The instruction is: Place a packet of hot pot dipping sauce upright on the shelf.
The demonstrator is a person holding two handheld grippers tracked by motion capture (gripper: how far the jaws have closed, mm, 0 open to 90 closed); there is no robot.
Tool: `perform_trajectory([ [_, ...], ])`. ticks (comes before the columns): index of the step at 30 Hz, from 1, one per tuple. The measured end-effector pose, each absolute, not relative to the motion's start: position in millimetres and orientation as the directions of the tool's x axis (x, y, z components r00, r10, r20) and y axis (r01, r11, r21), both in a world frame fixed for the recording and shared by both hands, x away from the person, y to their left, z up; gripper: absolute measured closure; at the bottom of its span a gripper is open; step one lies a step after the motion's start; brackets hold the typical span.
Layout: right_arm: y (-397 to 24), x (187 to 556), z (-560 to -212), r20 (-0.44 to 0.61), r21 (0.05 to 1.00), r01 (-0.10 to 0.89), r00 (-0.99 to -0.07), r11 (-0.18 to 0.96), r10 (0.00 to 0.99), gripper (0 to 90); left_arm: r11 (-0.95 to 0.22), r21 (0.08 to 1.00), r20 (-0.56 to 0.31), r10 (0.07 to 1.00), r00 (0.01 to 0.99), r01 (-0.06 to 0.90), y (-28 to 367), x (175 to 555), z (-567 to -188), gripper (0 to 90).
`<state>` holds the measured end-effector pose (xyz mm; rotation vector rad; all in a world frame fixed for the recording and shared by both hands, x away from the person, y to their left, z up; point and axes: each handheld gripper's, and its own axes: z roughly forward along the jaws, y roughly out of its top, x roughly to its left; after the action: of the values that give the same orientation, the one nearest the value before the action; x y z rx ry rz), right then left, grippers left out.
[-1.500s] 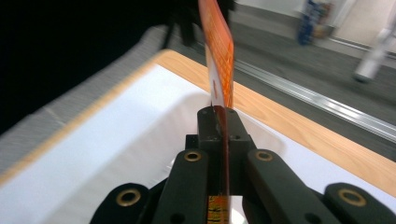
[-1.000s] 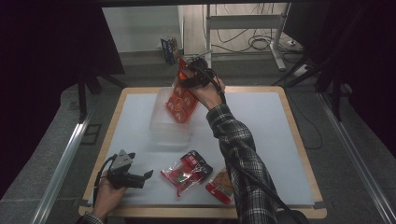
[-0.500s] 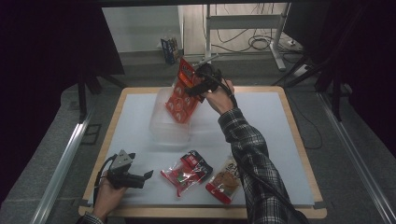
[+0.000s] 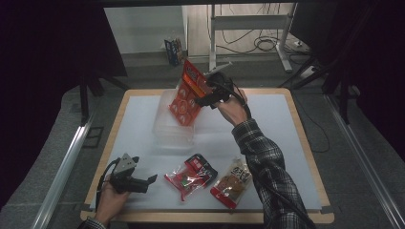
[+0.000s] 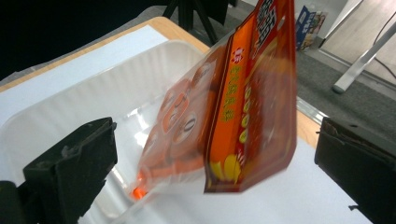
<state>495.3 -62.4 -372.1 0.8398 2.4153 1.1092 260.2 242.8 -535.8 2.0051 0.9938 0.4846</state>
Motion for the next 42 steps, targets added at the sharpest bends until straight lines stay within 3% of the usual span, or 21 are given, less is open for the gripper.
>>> perform_trajectory([
  [28, -91.6, 447.6, -391.0, -0.069, 0.794, 0.337, -0.777, 0.506, 0.625, 0.0, -0.368, 0.808, 0.003, 0.784, 0.621, 0.461, 238.7, 258.0, -534.0, 2.2],
  [42, -106.7, 413.8, -413.6, -0.037, 0.814, 0.333, -0.787, 0.475, 0.615, 0.0, -0.336, 0.817, -0.04, 0.777, 0.628, 0.468, 239.6, 257.1, -531.1, 2.2],
])
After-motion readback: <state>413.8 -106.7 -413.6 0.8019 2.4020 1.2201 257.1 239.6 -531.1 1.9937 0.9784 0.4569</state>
